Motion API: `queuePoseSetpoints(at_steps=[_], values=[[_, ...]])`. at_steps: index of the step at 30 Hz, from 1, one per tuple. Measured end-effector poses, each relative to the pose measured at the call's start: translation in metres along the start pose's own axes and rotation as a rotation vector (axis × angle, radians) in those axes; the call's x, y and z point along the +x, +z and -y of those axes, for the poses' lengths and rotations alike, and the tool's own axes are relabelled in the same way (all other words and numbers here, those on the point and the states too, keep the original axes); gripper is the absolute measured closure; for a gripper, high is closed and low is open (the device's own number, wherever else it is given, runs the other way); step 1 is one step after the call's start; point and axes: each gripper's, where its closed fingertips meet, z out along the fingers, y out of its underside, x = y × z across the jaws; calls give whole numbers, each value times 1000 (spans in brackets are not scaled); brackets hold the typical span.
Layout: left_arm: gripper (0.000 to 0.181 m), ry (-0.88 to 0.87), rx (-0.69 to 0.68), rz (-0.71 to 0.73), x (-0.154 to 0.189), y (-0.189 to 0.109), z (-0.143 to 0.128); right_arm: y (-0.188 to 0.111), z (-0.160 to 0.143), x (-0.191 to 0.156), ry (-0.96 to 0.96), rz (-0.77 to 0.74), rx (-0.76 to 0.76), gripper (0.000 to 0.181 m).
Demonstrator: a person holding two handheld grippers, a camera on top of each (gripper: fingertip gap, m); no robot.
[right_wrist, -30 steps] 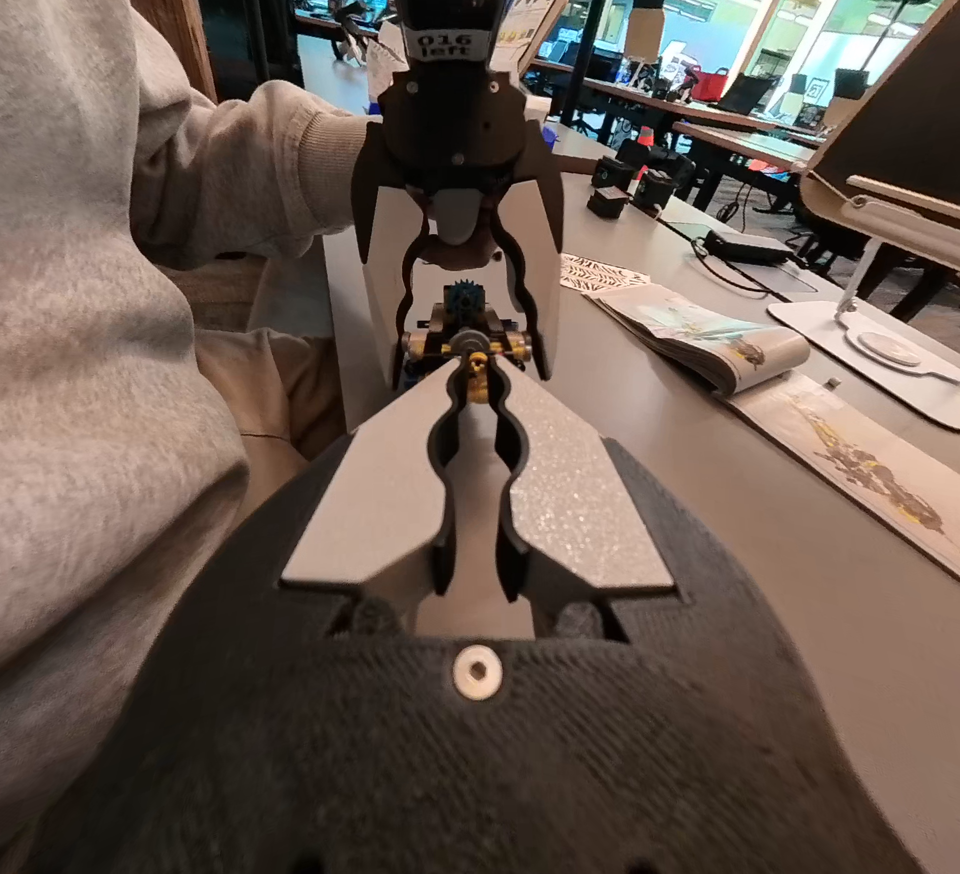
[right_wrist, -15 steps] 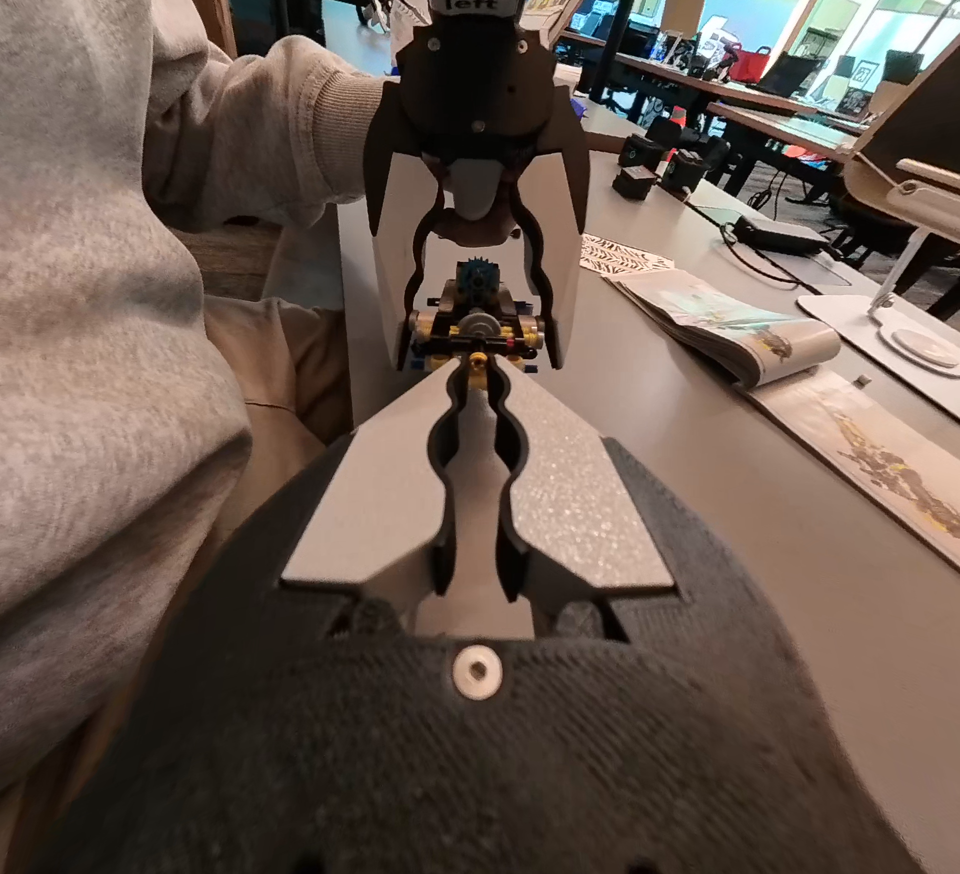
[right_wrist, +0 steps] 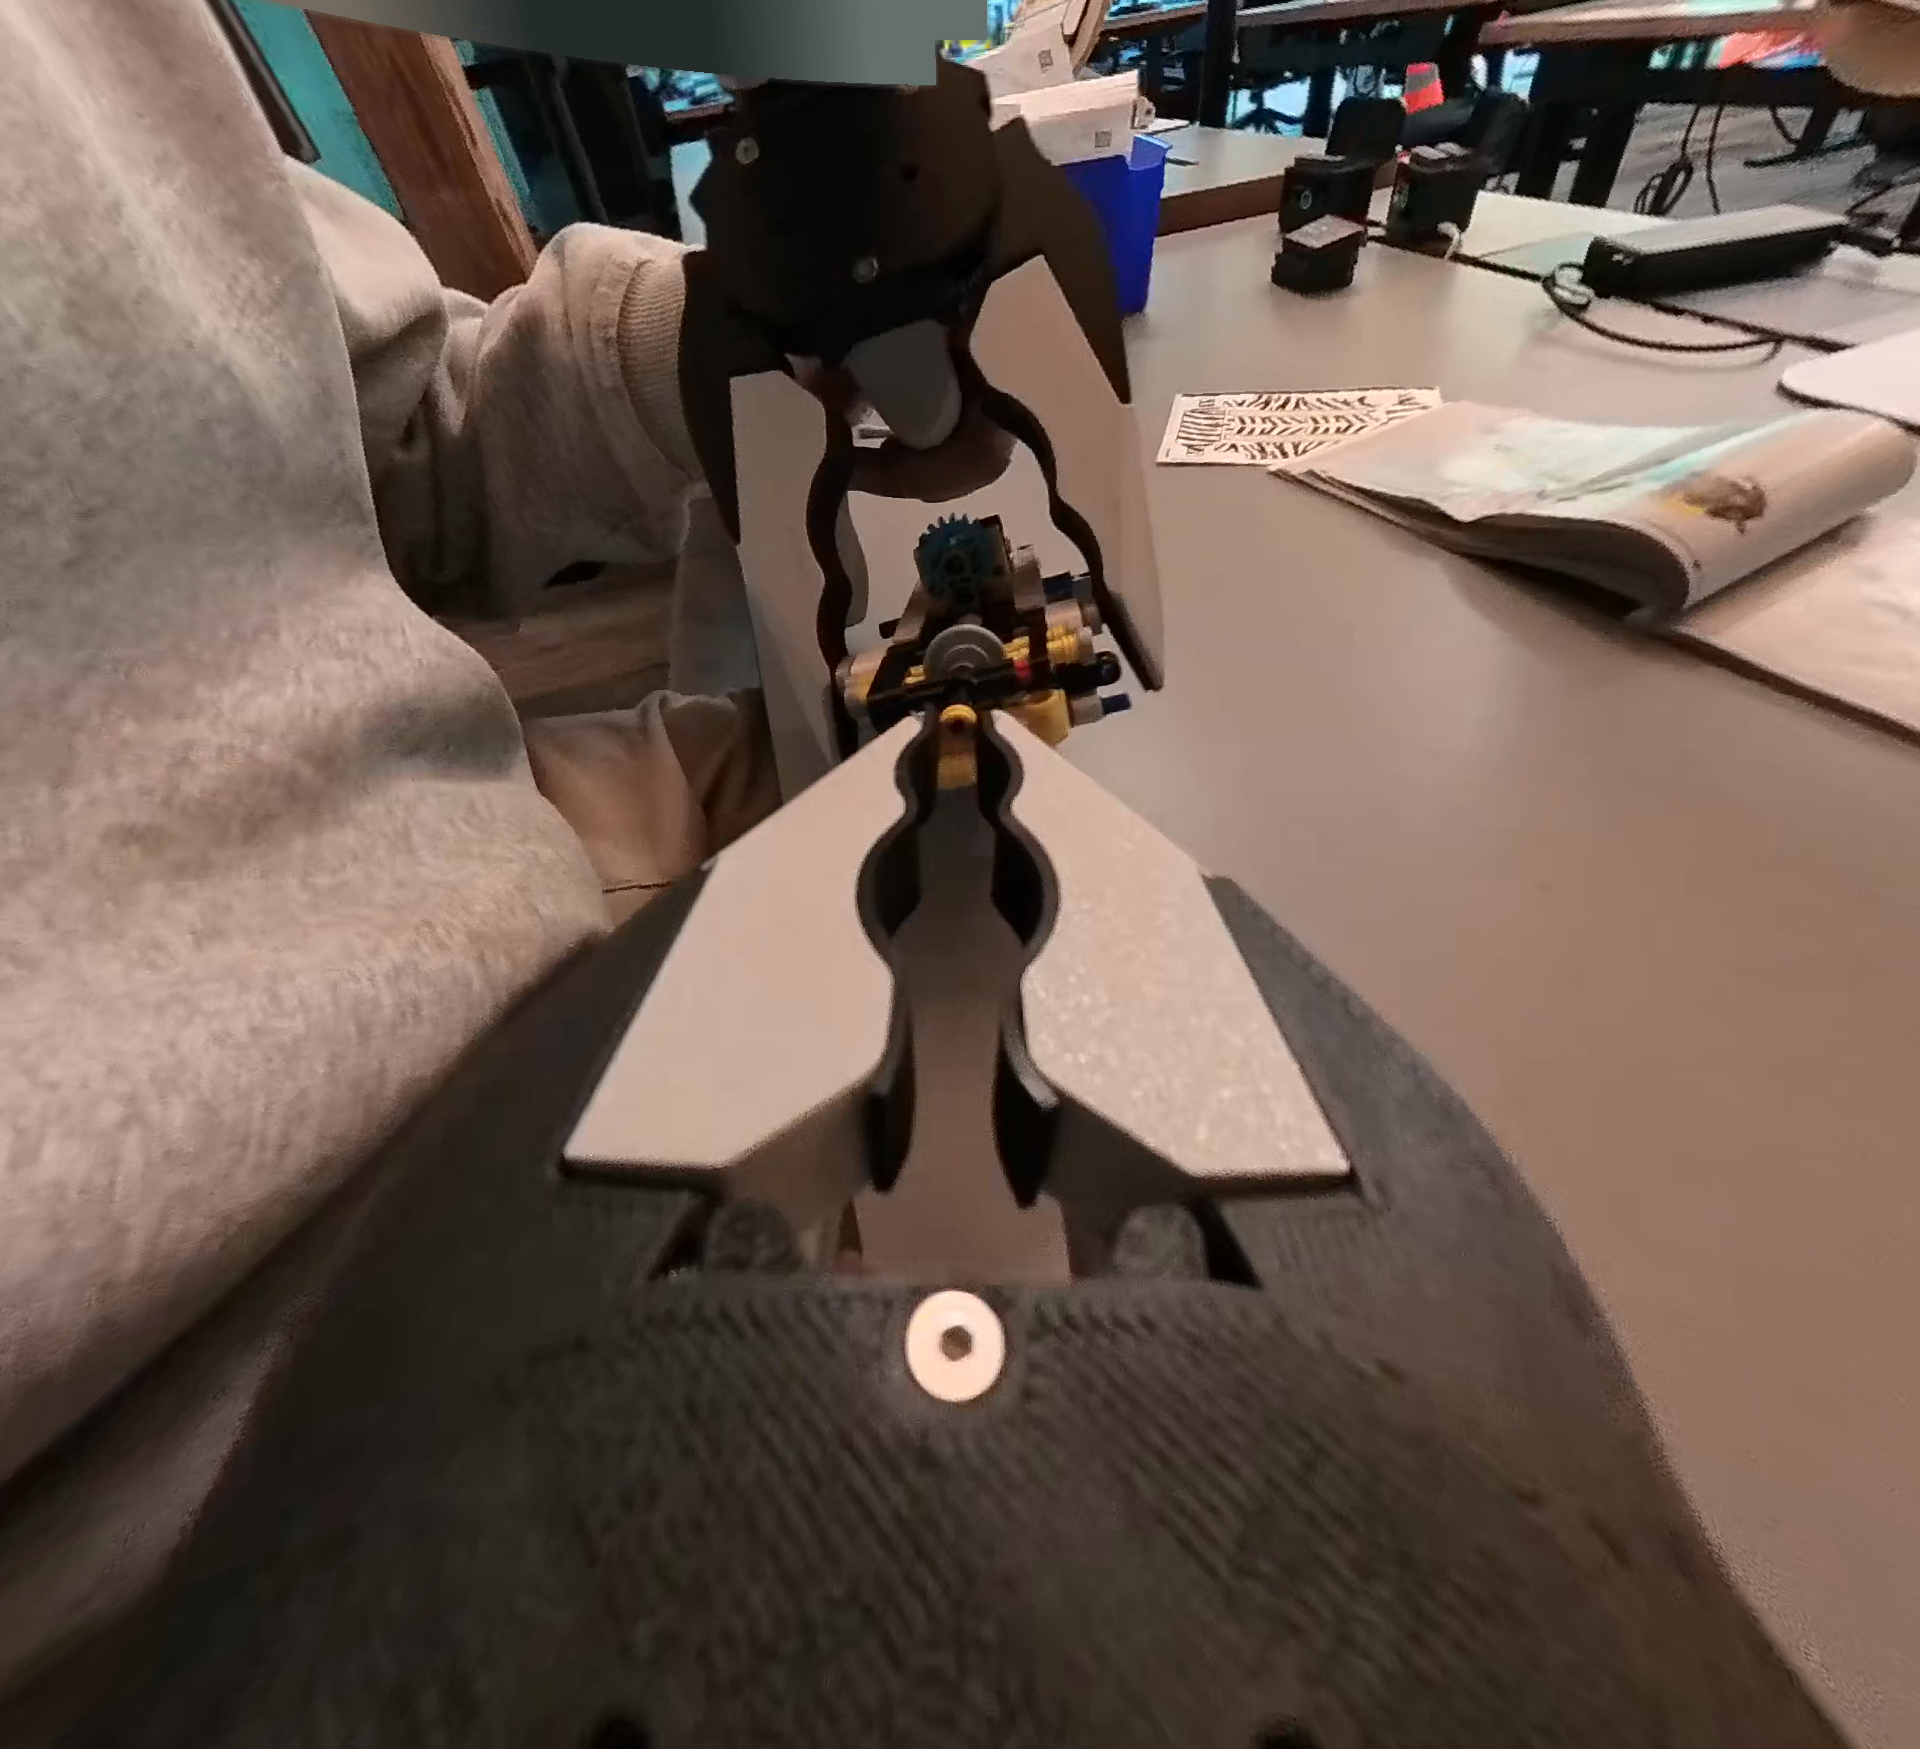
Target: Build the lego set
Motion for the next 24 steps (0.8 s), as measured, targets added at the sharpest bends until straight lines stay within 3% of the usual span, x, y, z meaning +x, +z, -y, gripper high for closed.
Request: queuePoseSetpoints(at_steps=[7, 18, 24], values=[[107, -19, 5, 12, -3, 2, 0, -1, -1, 5, 132, -5, 38, 176], [108, -42, 36, 7, -4, 4, 2, 0, -3, 9, 143, -19, 25, 176], [108, -50, 56, 16, -6, 3, 4, -1, -1, 12, 280, 8, 58, 176]])
